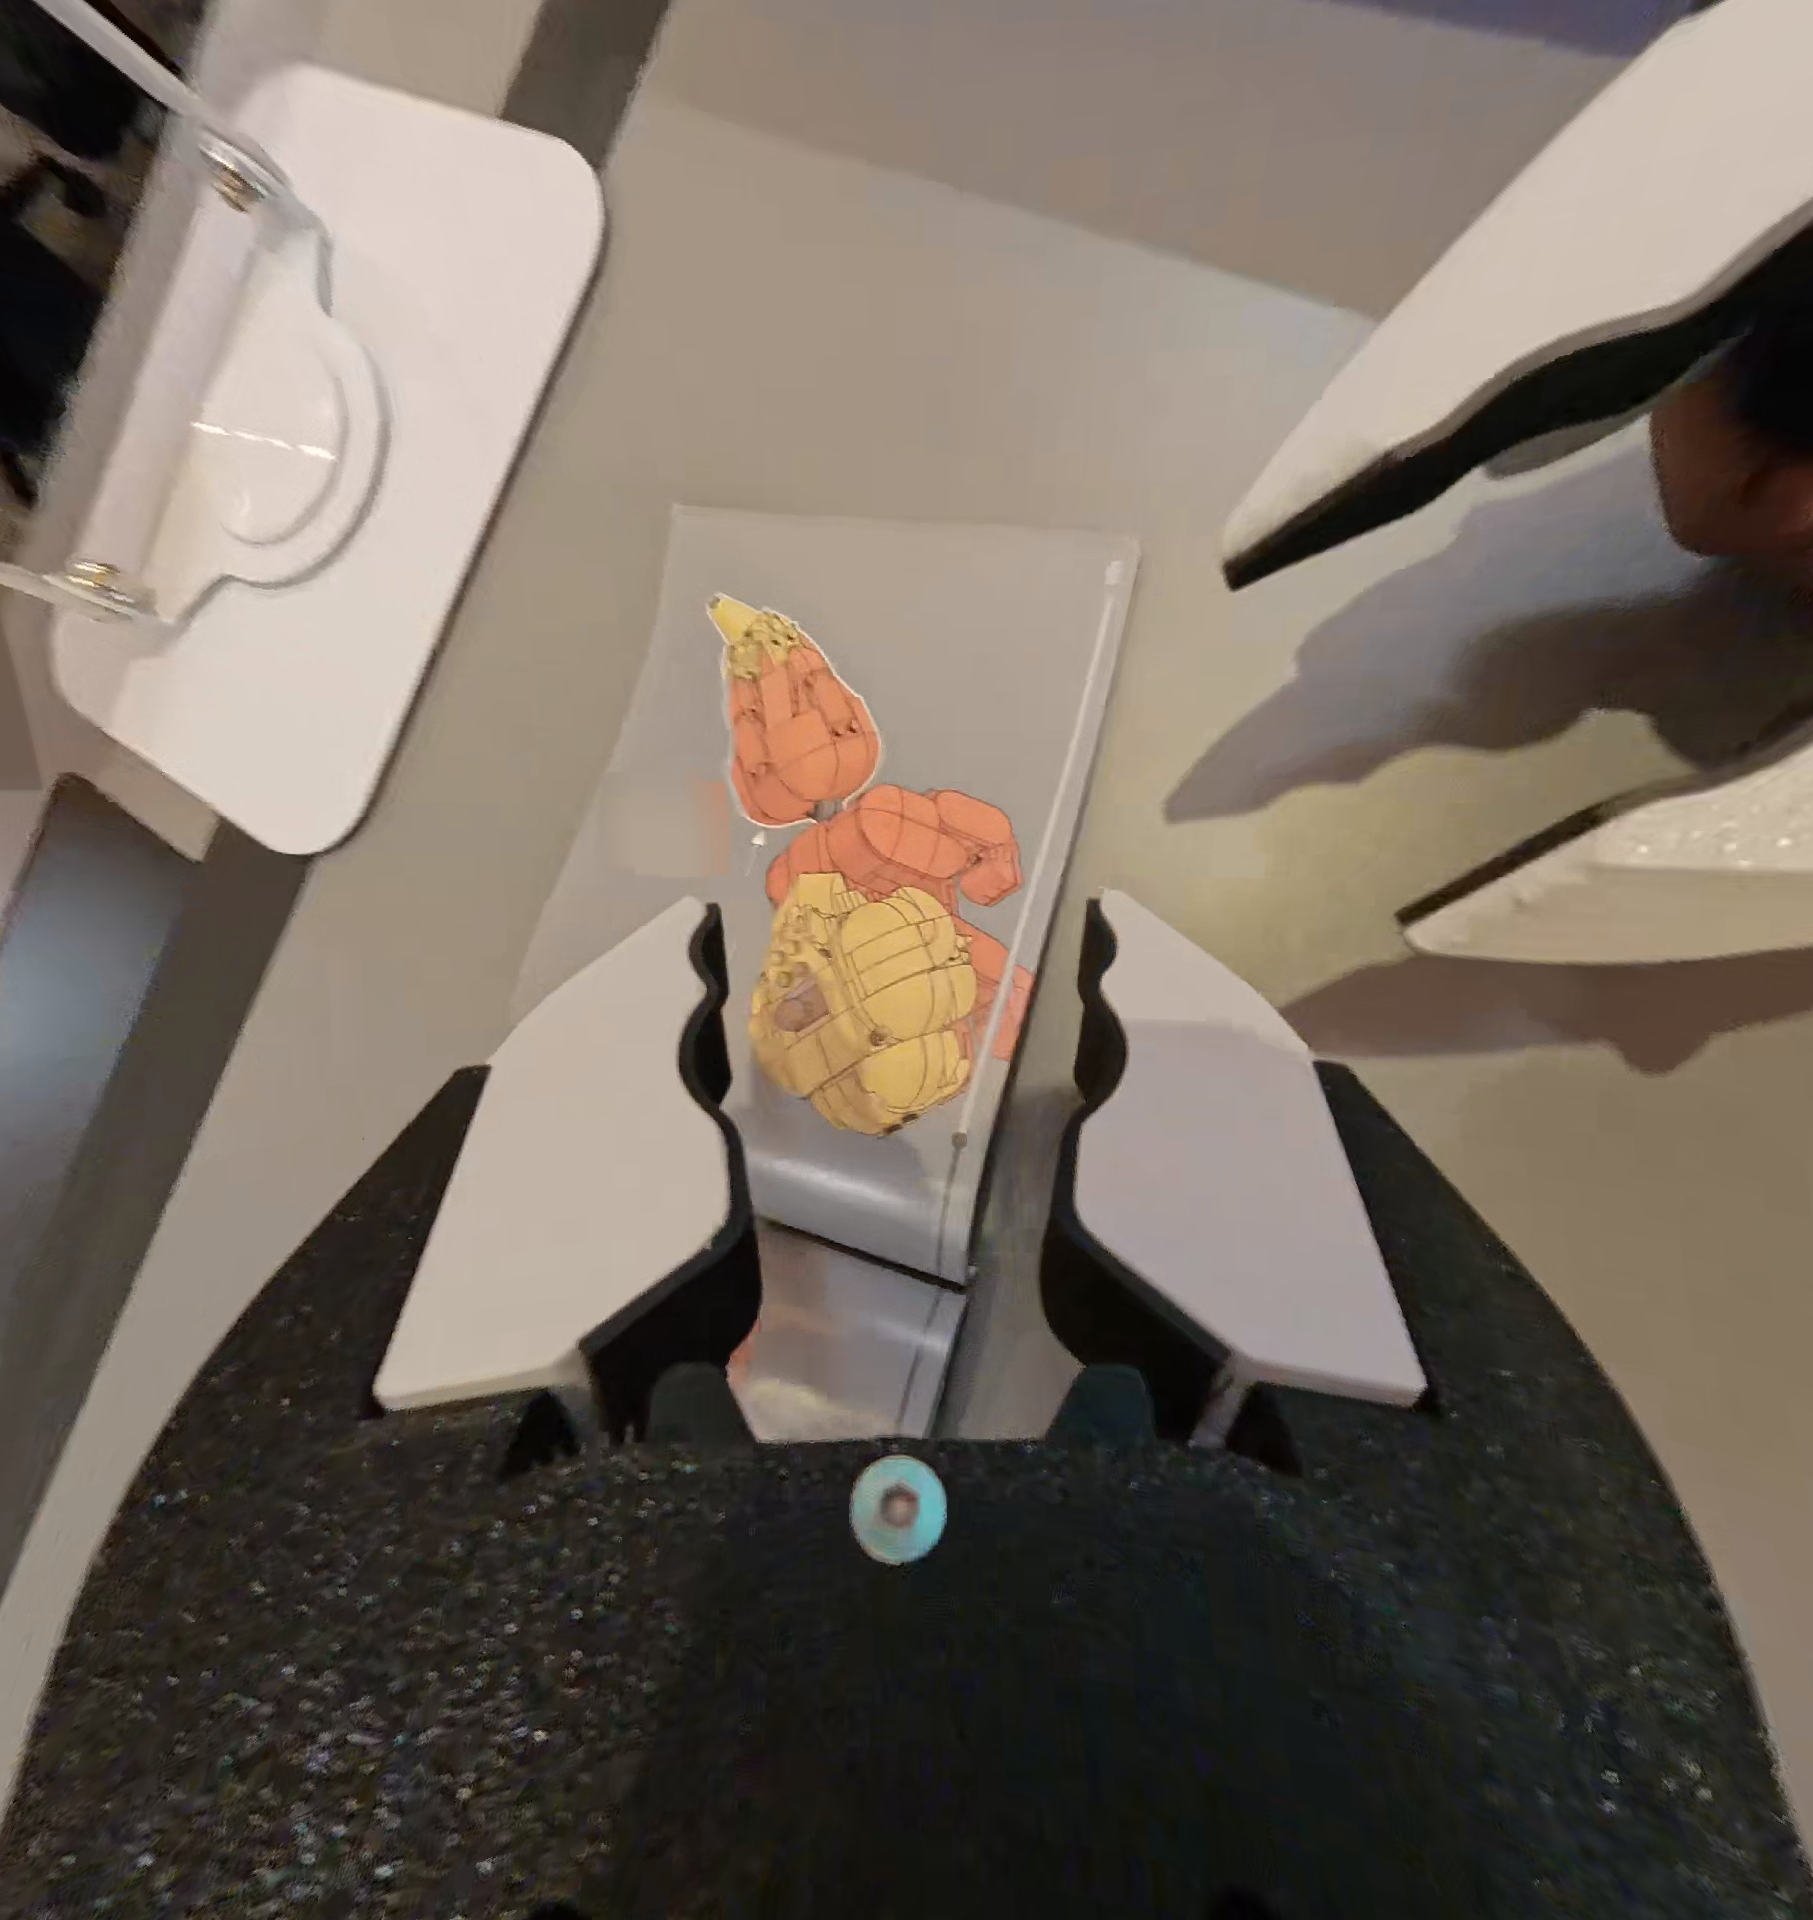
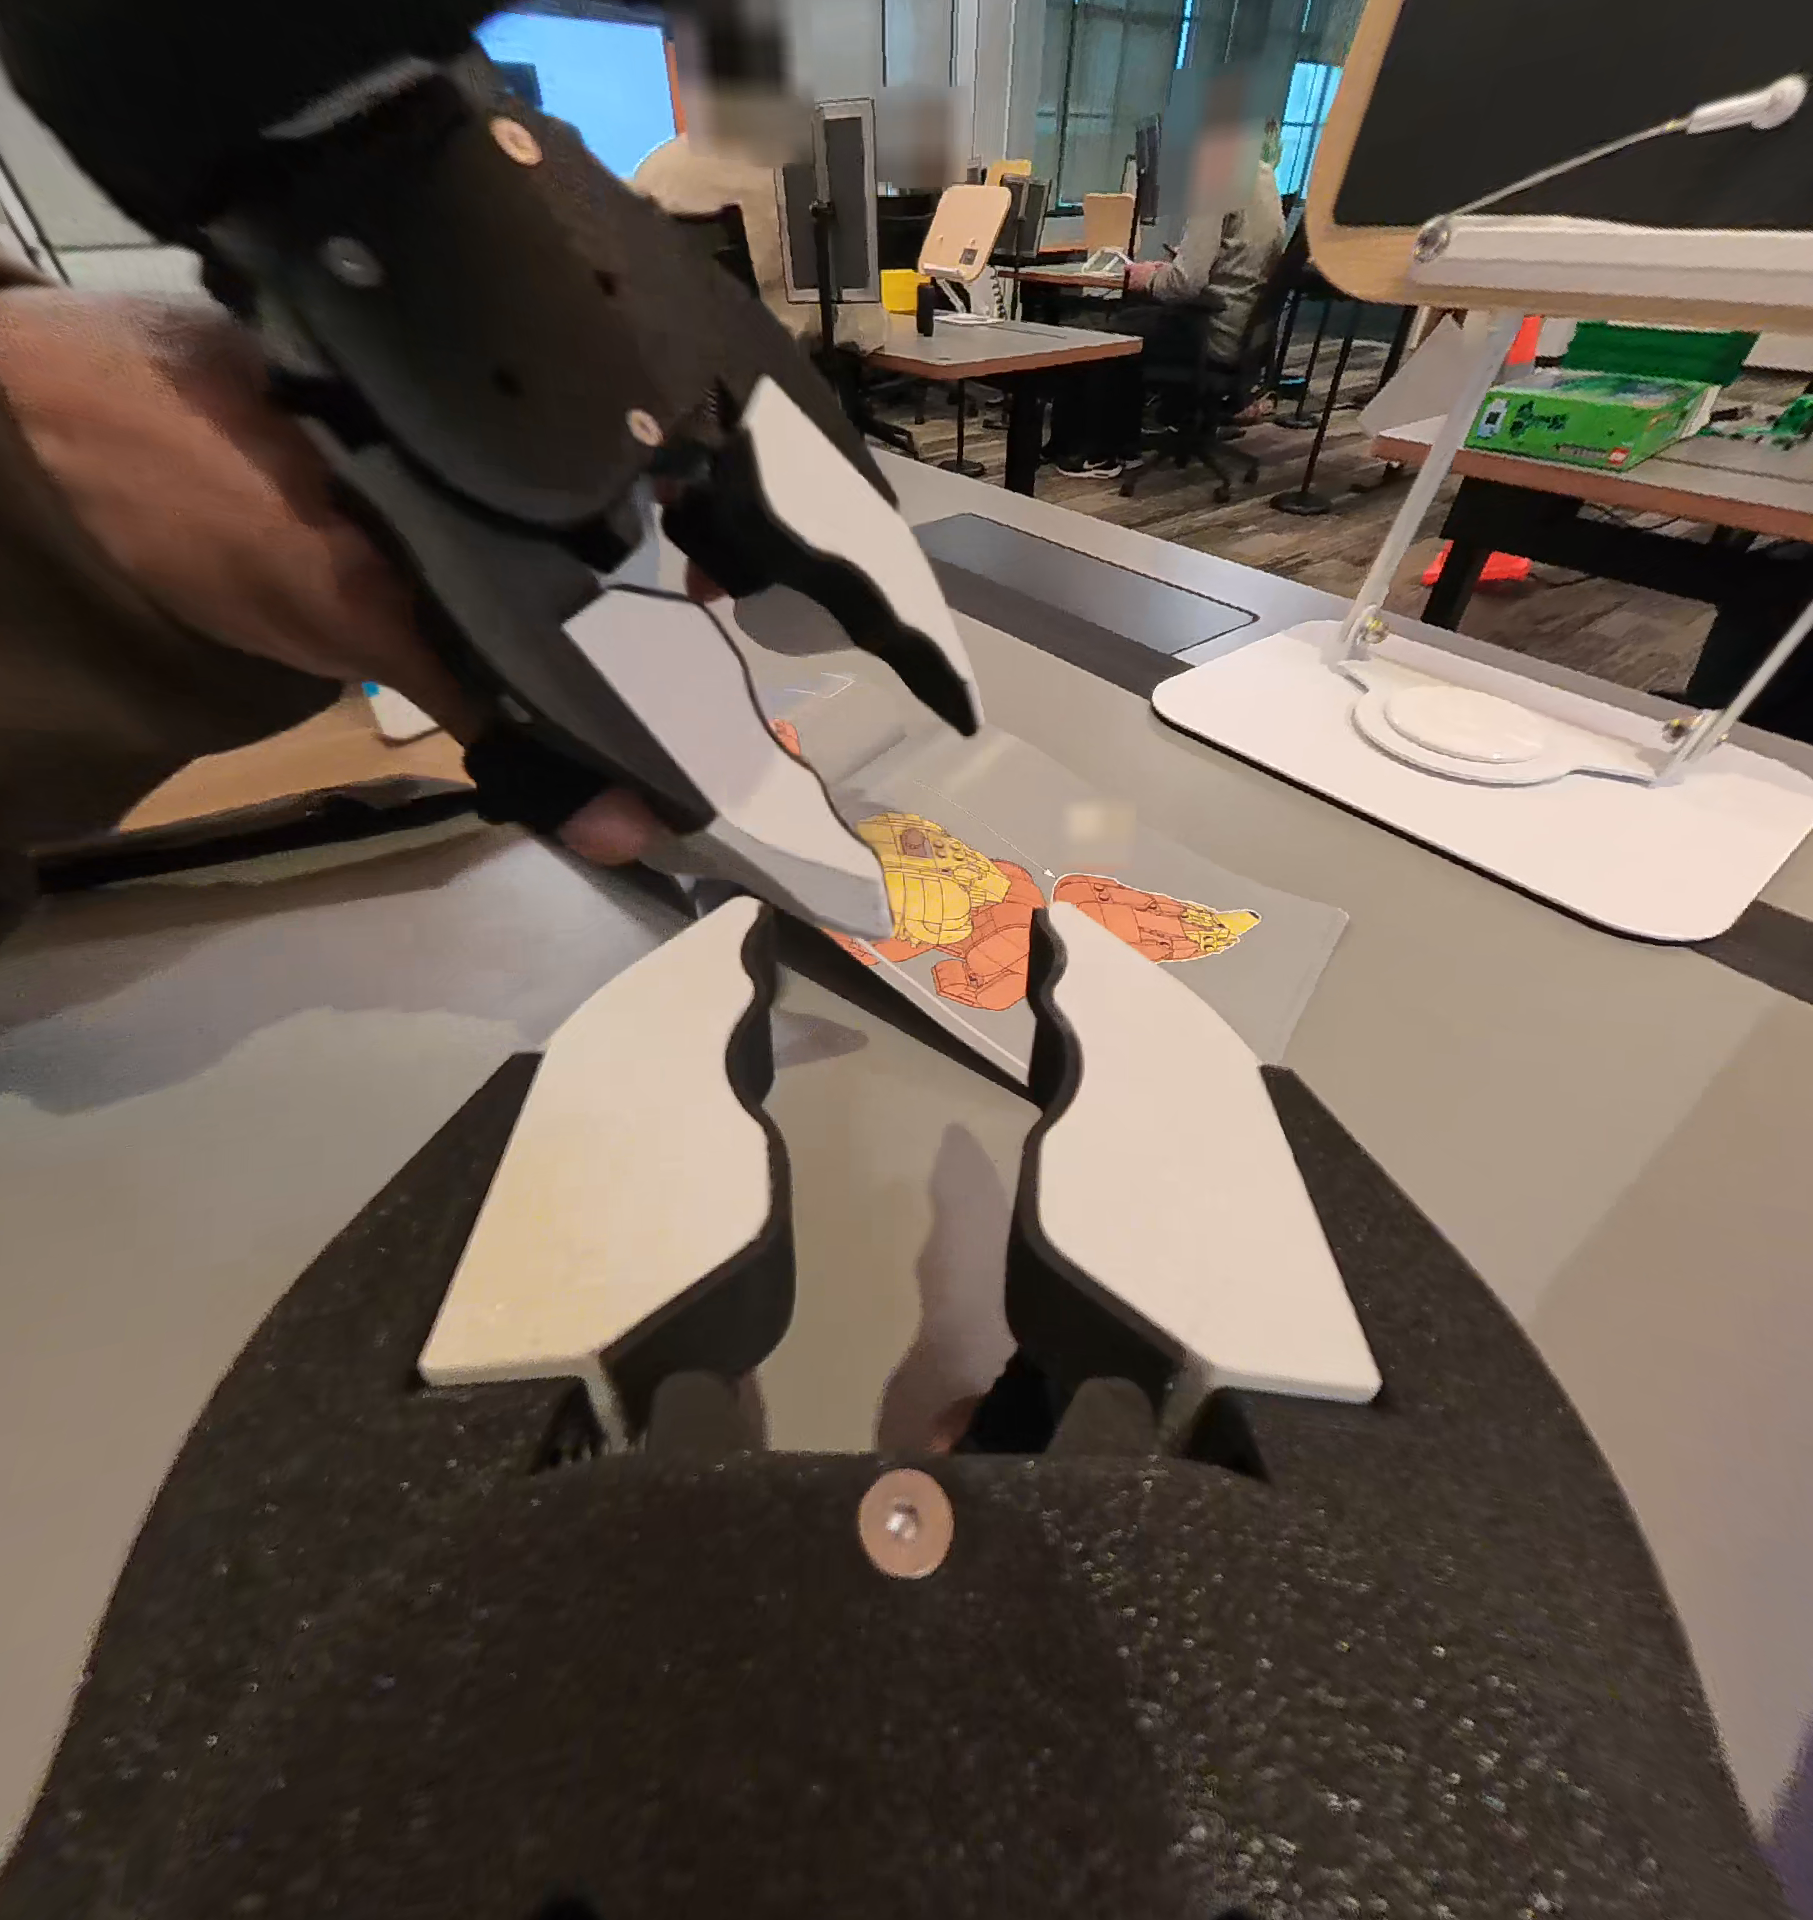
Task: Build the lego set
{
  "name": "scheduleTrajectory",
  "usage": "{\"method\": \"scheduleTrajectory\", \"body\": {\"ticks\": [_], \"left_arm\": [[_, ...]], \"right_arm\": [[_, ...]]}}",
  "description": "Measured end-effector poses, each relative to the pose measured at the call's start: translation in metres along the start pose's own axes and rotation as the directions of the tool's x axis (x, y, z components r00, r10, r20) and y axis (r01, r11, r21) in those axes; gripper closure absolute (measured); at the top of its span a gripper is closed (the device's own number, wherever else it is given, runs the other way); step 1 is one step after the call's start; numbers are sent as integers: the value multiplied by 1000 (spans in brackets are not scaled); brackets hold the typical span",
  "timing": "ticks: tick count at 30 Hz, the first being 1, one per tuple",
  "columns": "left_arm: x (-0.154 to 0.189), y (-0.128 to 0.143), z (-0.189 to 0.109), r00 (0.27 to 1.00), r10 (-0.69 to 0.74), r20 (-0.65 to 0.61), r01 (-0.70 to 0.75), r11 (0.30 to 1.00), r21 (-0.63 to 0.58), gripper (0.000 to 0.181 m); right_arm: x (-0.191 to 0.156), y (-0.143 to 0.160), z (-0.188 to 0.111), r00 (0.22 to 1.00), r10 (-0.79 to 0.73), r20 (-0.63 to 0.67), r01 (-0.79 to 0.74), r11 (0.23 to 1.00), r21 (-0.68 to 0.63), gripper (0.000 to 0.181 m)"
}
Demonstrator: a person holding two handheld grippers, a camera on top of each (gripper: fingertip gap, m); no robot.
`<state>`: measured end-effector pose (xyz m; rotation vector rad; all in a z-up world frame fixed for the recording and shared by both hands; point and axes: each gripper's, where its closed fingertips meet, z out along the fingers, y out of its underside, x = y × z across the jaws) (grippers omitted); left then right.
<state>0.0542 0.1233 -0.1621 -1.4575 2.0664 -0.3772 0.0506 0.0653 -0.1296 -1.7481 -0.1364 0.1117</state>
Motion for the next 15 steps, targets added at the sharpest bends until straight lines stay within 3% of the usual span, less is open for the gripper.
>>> {"method": "scheduleTrajectory", "body": {"ticks": [4,10,15], "left_arm": [[8,0,7,1000,7,-19,-6,999,43,114],[0,10,13,999,51,-18,-51,998,-22,115],[-1,3,28,988,125,-93,-137,982,-132,112]], "right_arm": [[-1,2,-2,996,-85,-22,84,996,-10,136],[10,16,-1,945,-315,-85,305,946,-113,137],[27,16,-6,948,-297,-111,284,952,-118,135]]}}
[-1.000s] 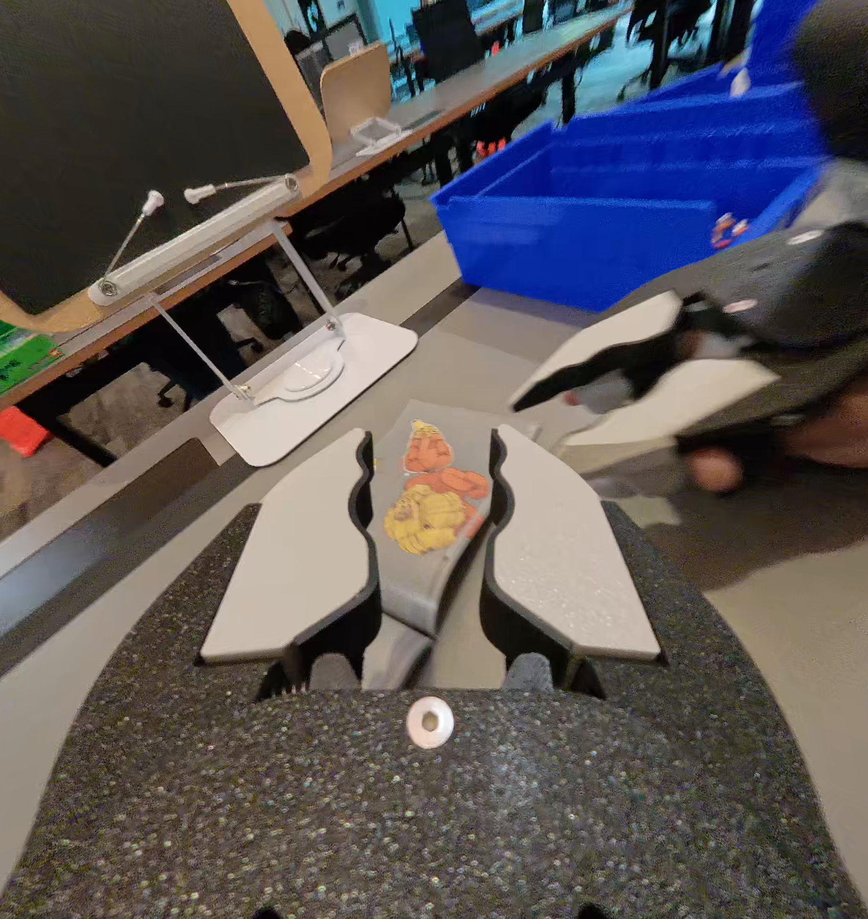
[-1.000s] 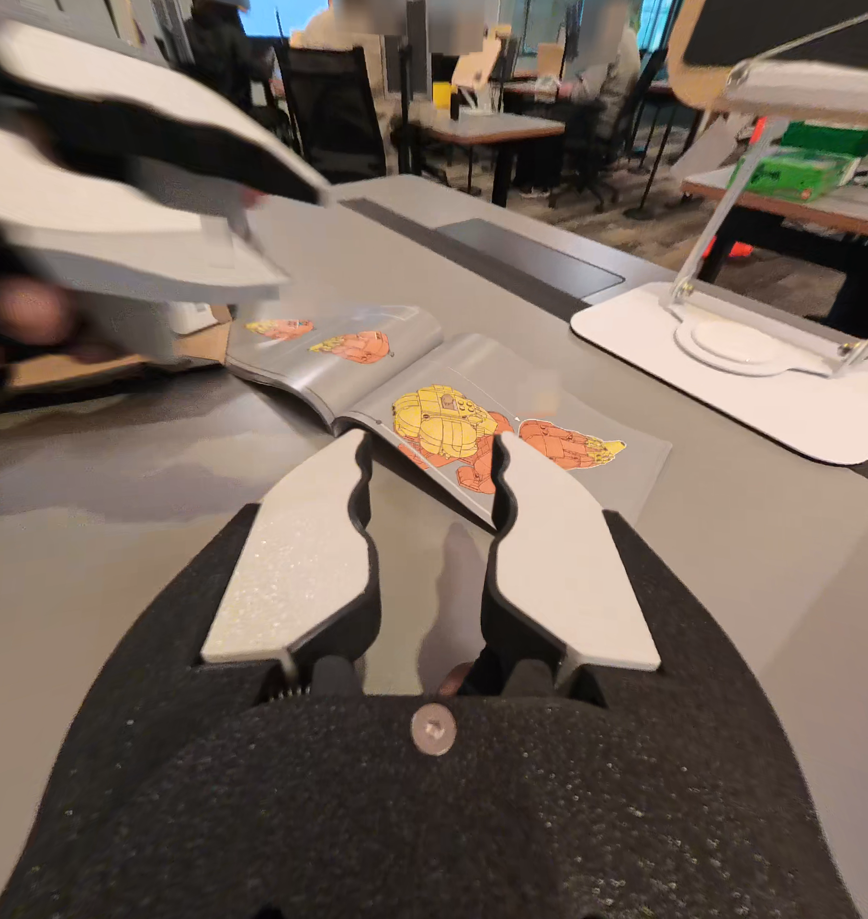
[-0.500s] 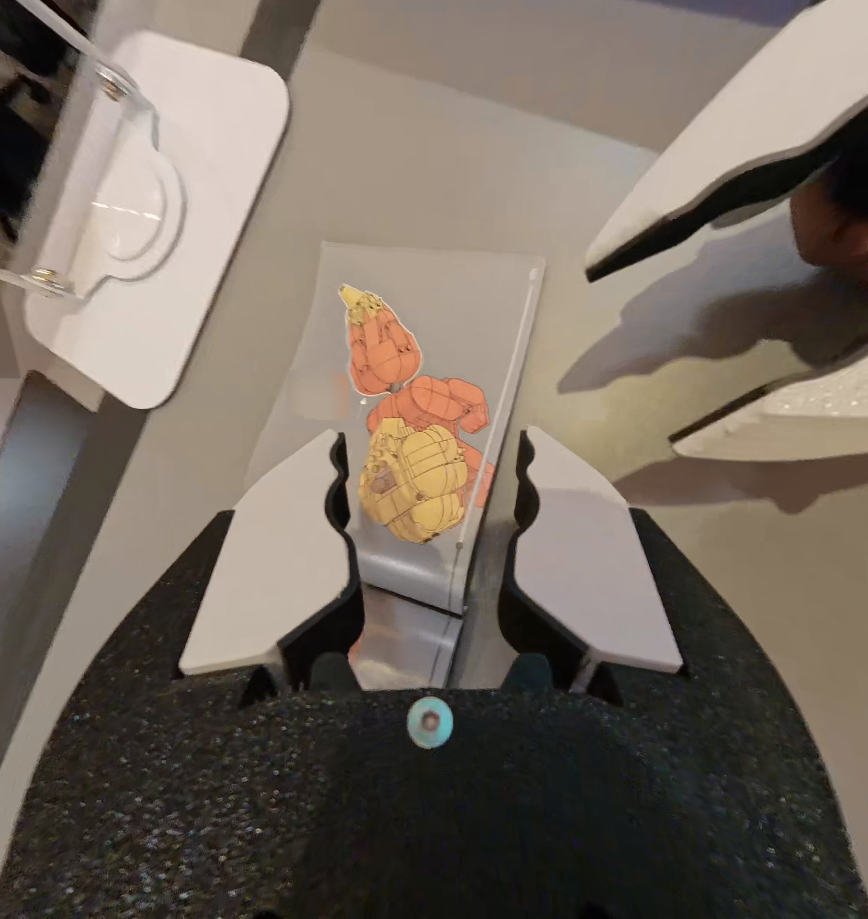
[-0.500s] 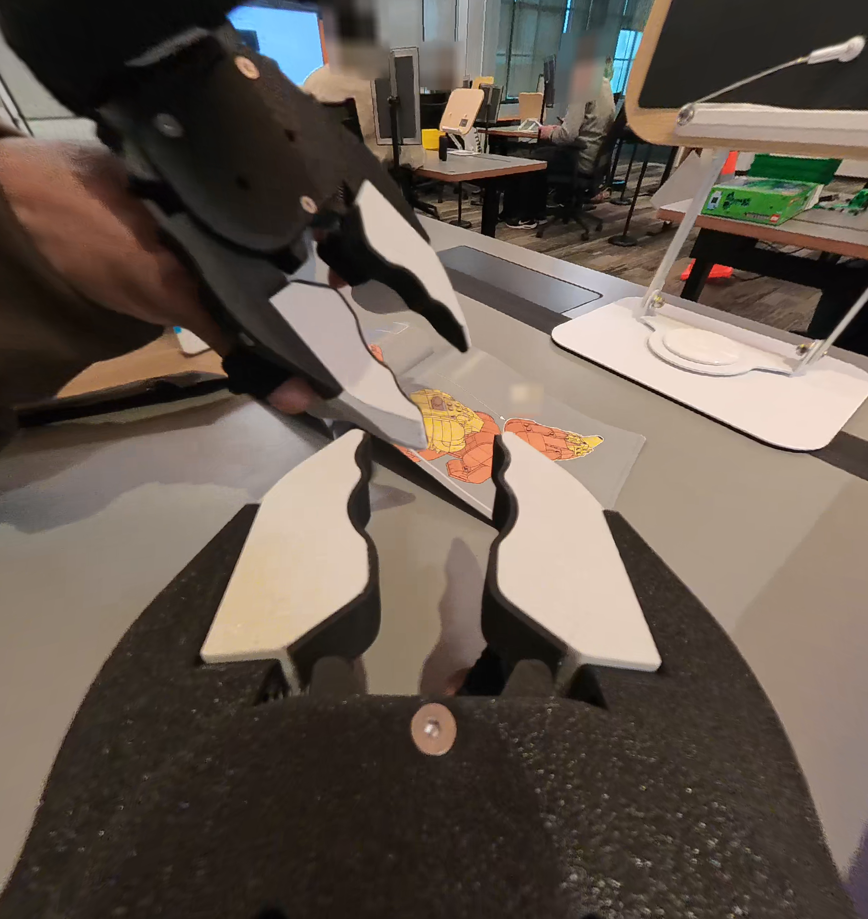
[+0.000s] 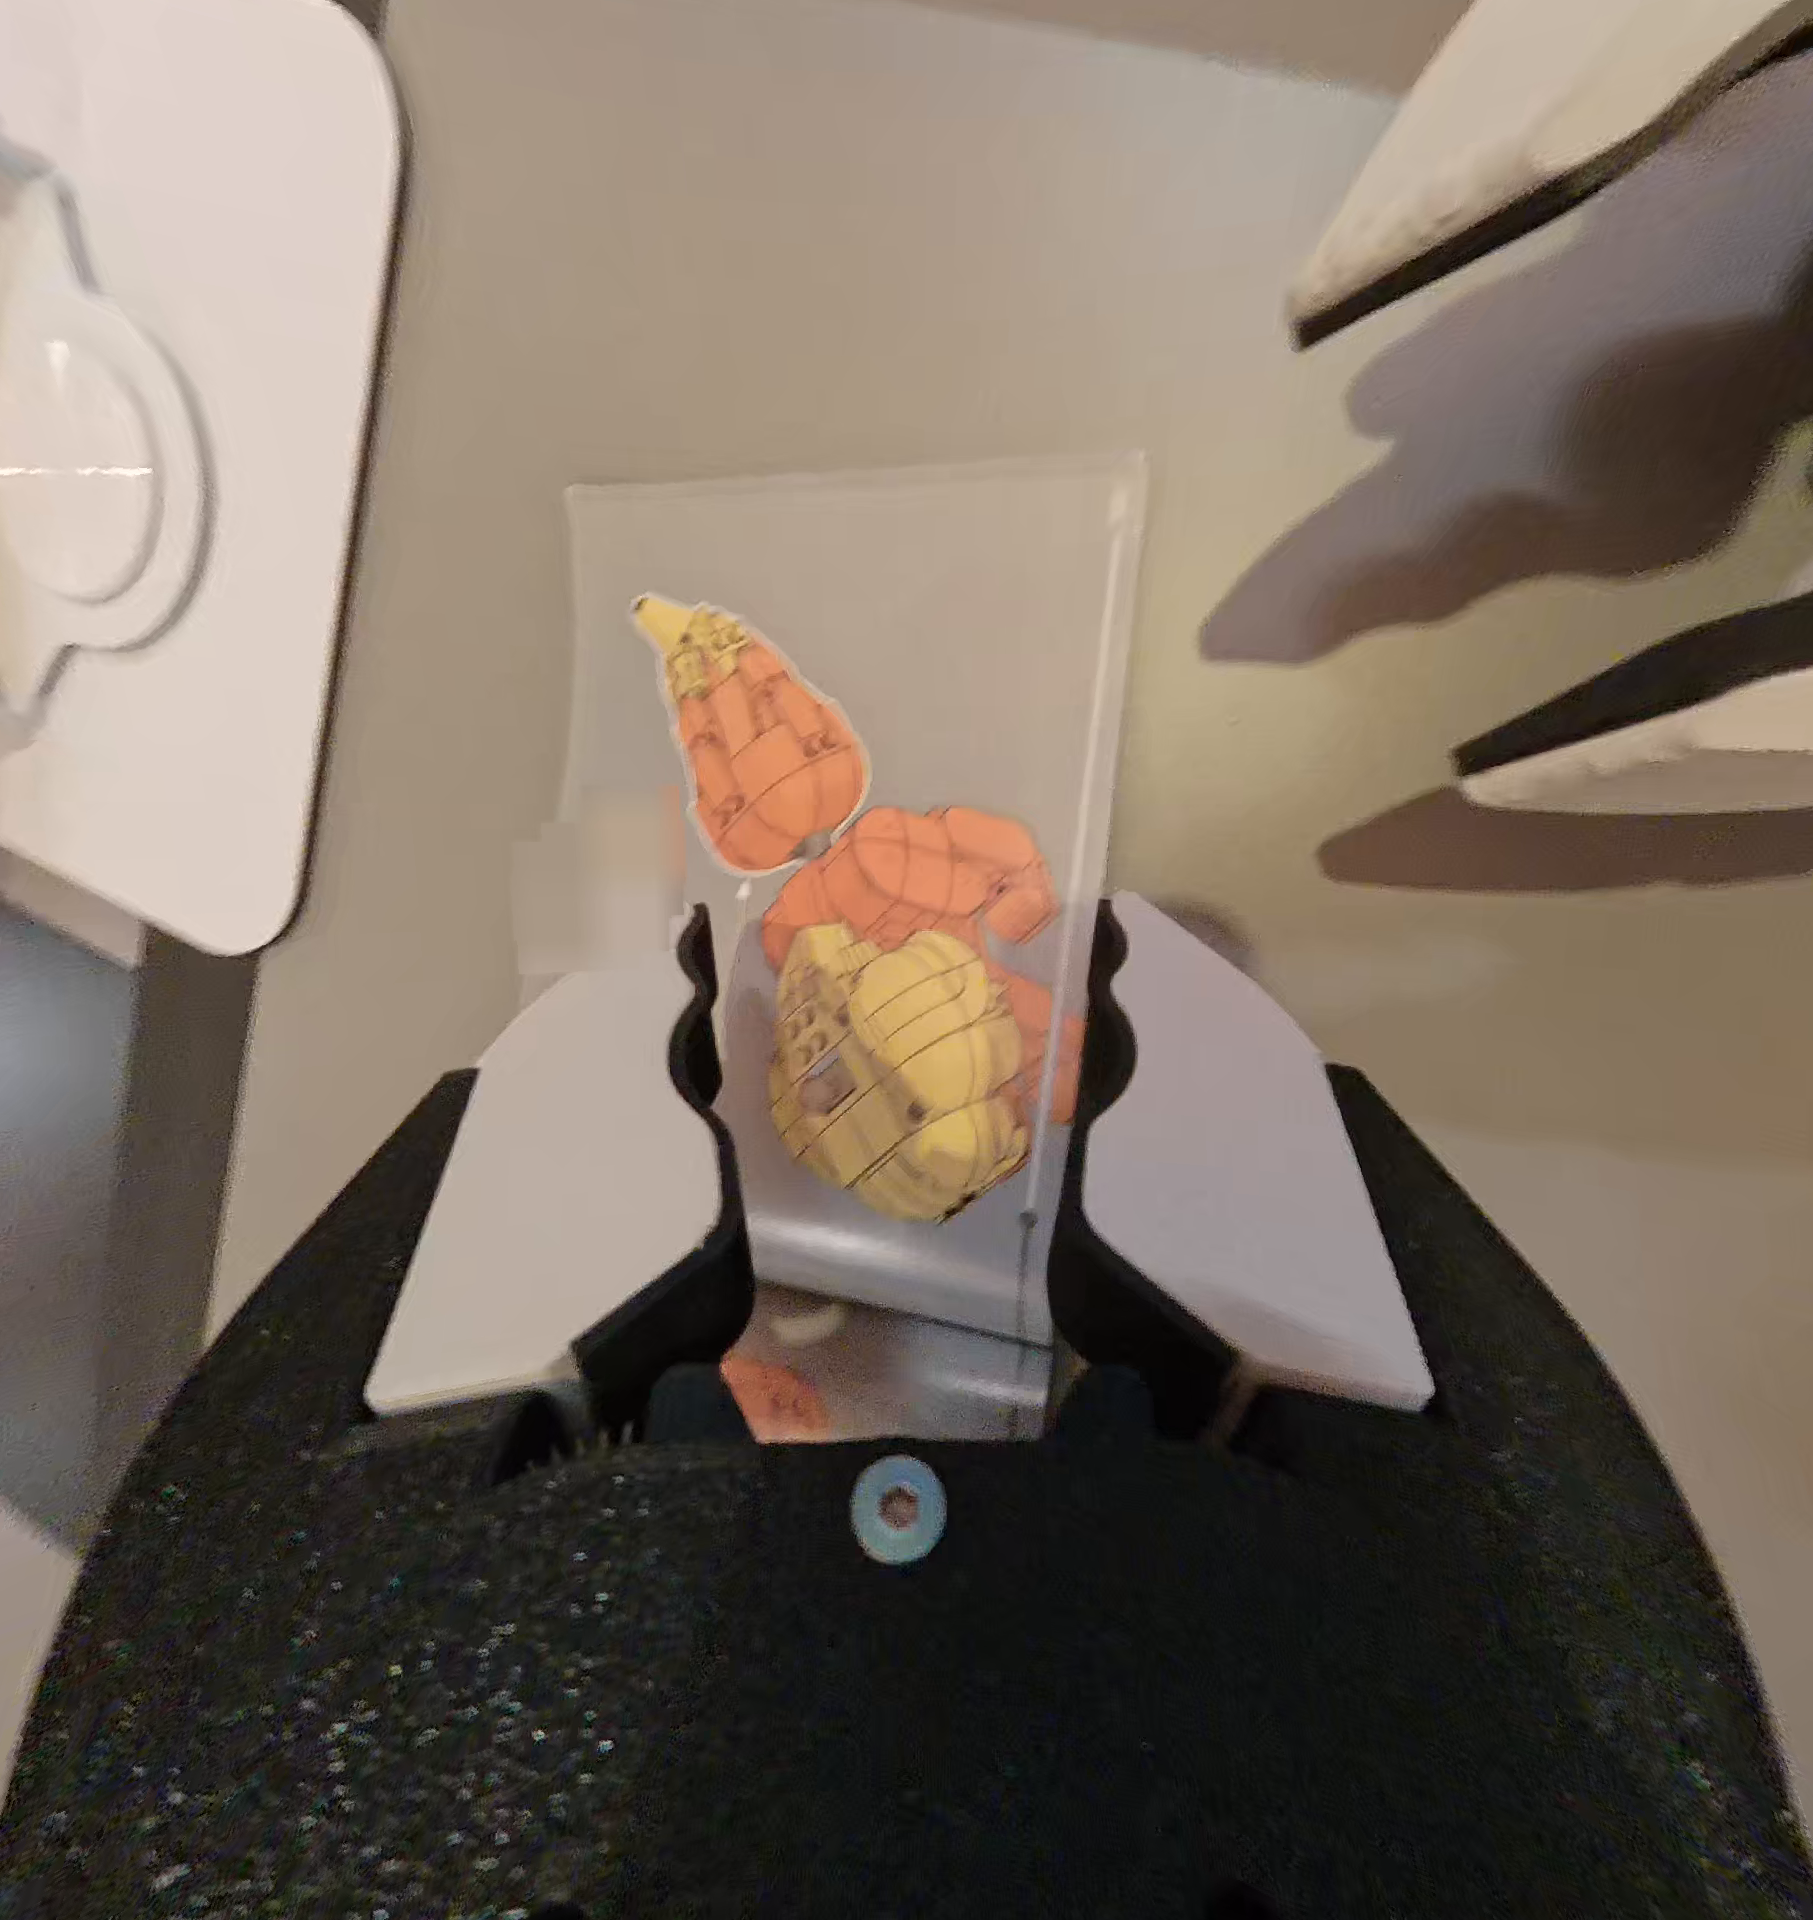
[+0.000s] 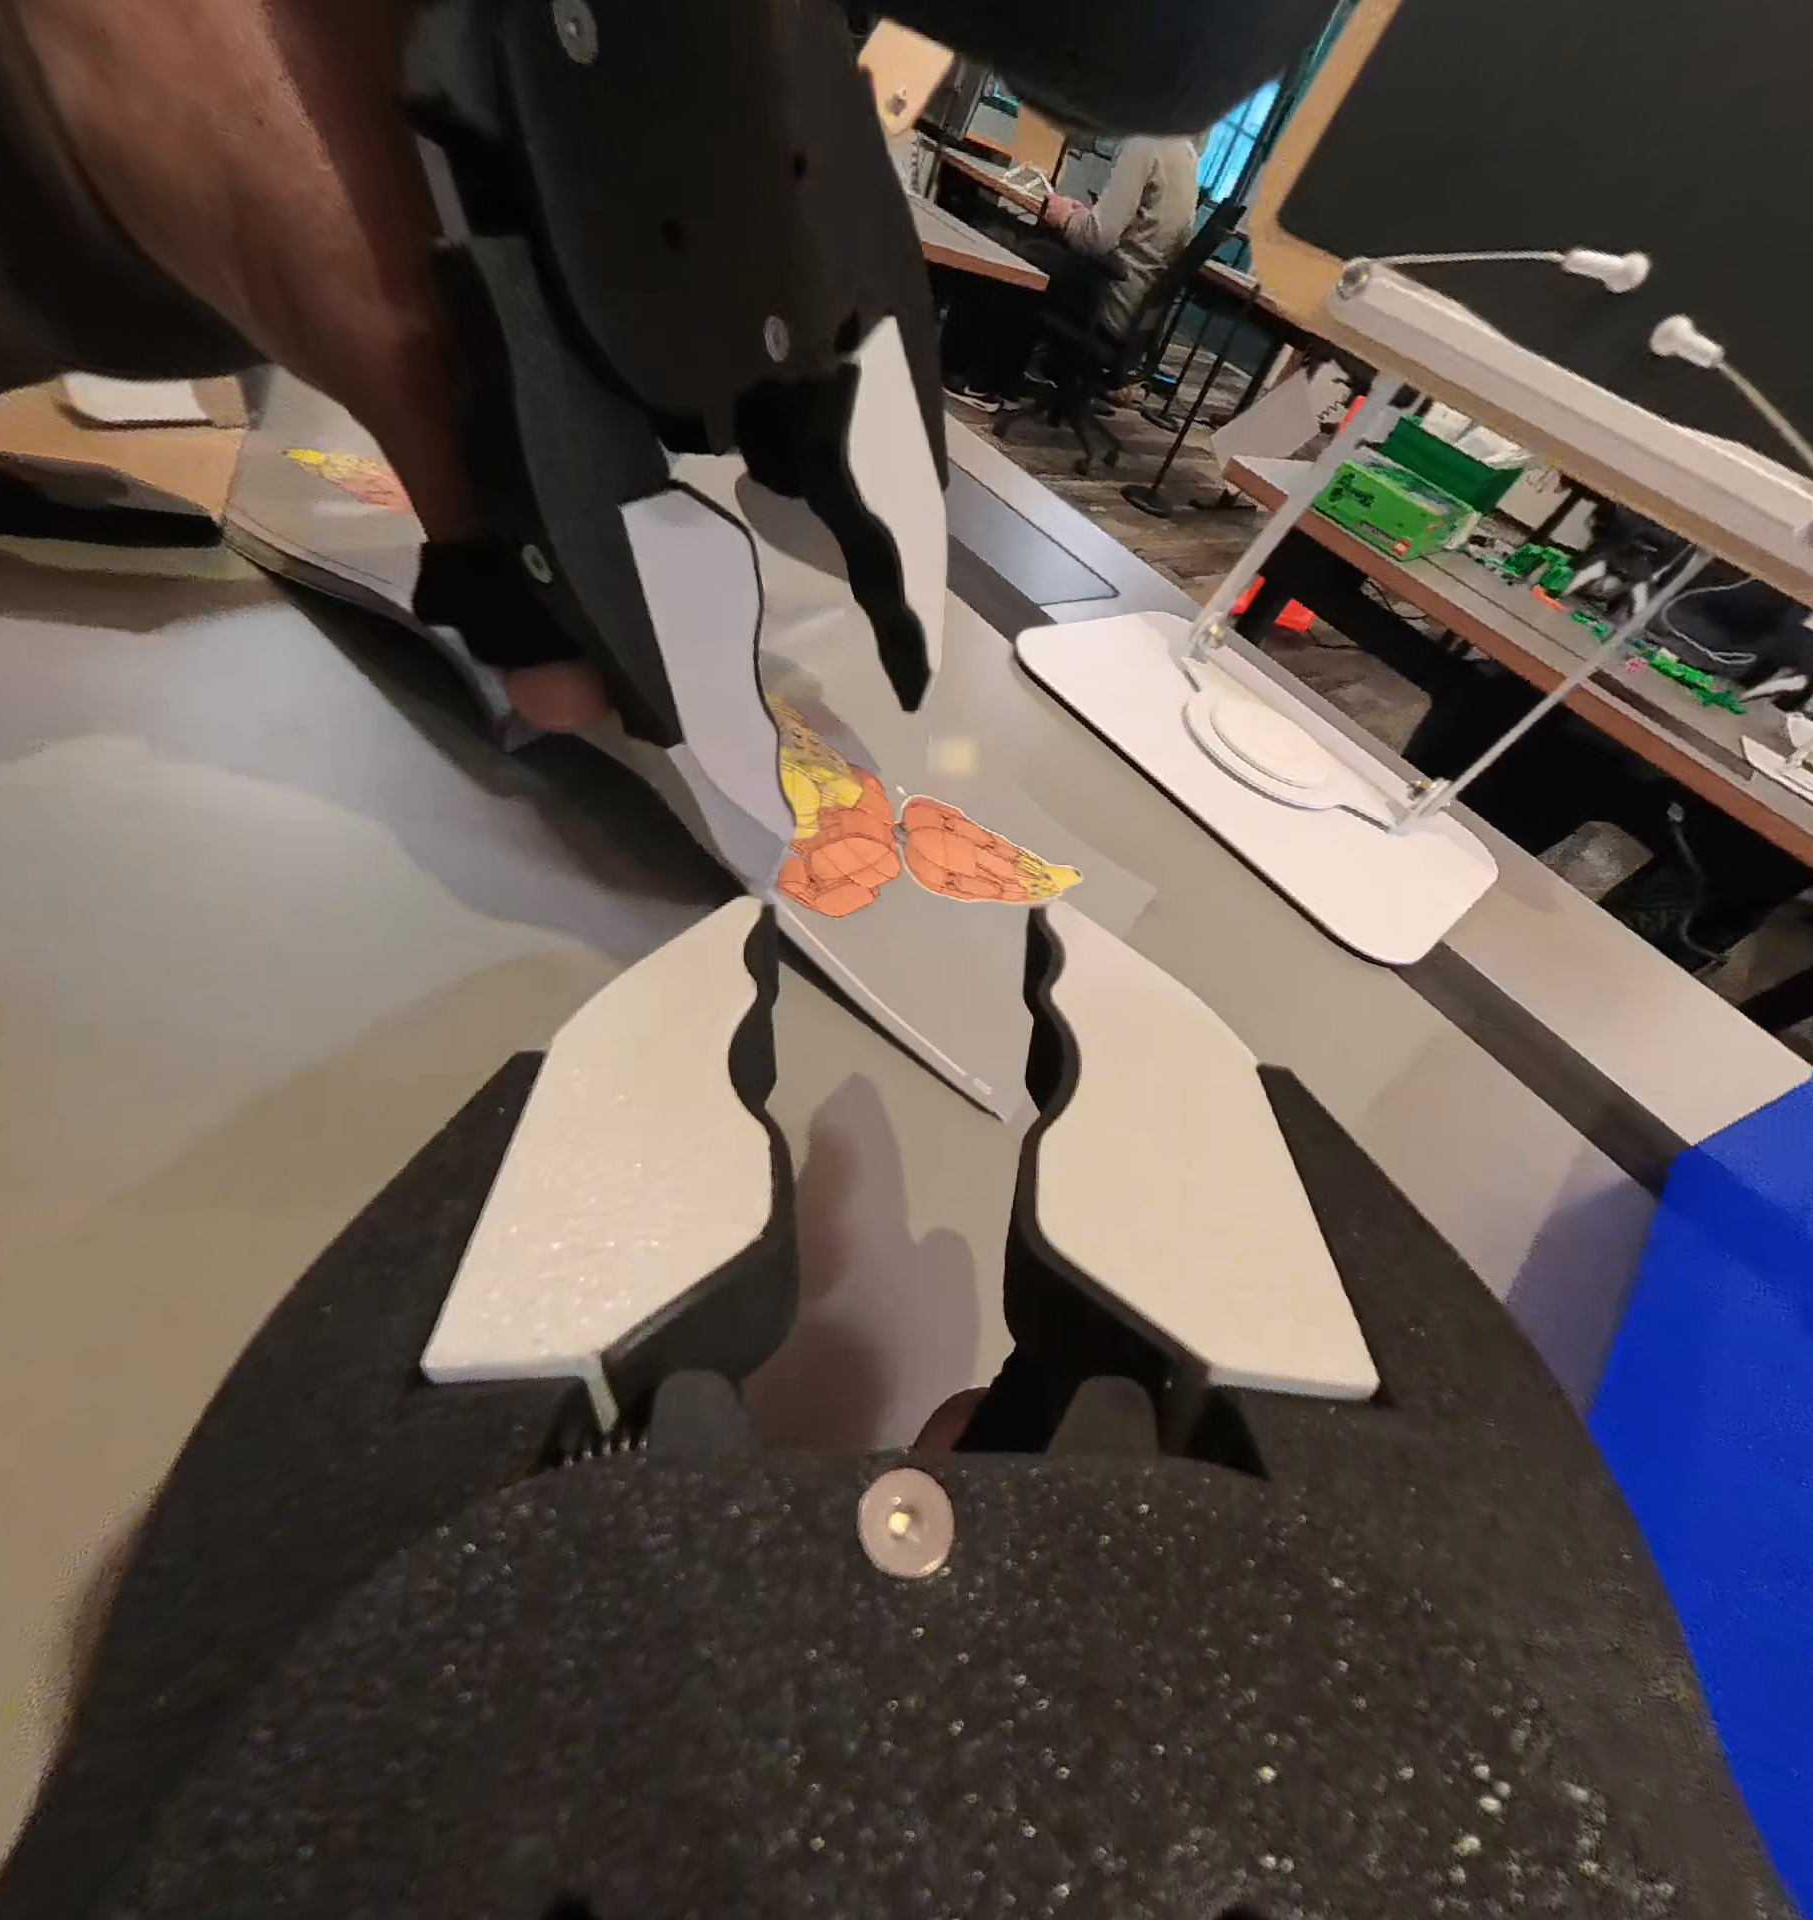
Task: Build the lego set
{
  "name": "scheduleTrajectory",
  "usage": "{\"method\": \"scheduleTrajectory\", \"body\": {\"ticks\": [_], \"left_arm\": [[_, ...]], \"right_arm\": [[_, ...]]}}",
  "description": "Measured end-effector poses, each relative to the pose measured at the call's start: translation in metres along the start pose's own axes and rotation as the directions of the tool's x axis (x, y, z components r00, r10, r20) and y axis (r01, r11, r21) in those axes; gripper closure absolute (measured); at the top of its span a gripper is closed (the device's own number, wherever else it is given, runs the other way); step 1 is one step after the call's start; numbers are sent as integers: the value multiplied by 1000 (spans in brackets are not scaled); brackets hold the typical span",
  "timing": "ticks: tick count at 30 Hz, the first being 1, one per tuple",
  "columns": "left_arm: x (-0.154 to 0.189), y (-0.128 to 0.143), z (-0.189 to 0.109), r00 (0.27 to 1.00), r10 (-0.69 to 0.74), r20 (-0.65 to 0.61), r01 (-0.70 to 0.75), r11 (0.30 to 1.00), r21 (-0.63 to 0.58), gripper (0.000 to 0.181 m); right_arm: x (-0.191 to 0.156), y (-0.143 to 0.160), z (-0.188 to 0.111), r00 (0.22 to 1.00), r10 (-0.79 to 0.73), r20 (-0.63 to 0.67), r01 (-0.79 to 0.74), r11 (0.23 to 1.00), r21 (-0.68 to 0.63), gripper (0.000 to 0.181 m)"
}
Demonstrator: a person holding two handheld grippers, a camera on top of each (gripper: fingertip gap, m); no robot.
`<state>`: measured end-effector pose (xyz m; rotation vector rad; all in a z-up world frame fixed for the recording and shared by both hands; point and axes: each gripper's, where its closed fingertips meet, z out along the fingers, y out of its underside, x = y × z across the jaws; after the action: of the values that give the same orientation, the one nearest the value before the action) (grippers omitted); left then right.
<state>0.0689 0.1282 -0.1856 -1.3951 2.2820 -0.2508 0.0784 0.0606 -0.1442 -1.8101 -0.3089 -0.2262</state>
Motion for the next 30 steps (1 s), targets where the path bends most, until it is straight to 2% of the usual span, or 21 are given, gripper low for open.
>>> {"method": "scheduleTrajectory", "body": {"ticks": [3,6,14,24,30], "left_arm": [[17,-8,7,996,5,-86,-5,1000,12,111],[20,-2,8,997,48,-64,-50,998,-25,110],[14,10,17,998,42,-53,-45,997,-69,112],[7,11,12,997,-33,-69,31,999,-31,114],[6,9,8,988,-94,-124,97,995,20,114]], "right_arm": [[10,3,-3,1000,16,-10,-16,1000,0,134],[13,4,-3,999,37,-1,-37,999,1,134],[8,6,-1,1000,5,14,-5,1000,-18,135],[7,8,1,1000,-5,20,5,1000,-30,137],[7,8,0,1000,0,24,0,1000,-28,138]]}}
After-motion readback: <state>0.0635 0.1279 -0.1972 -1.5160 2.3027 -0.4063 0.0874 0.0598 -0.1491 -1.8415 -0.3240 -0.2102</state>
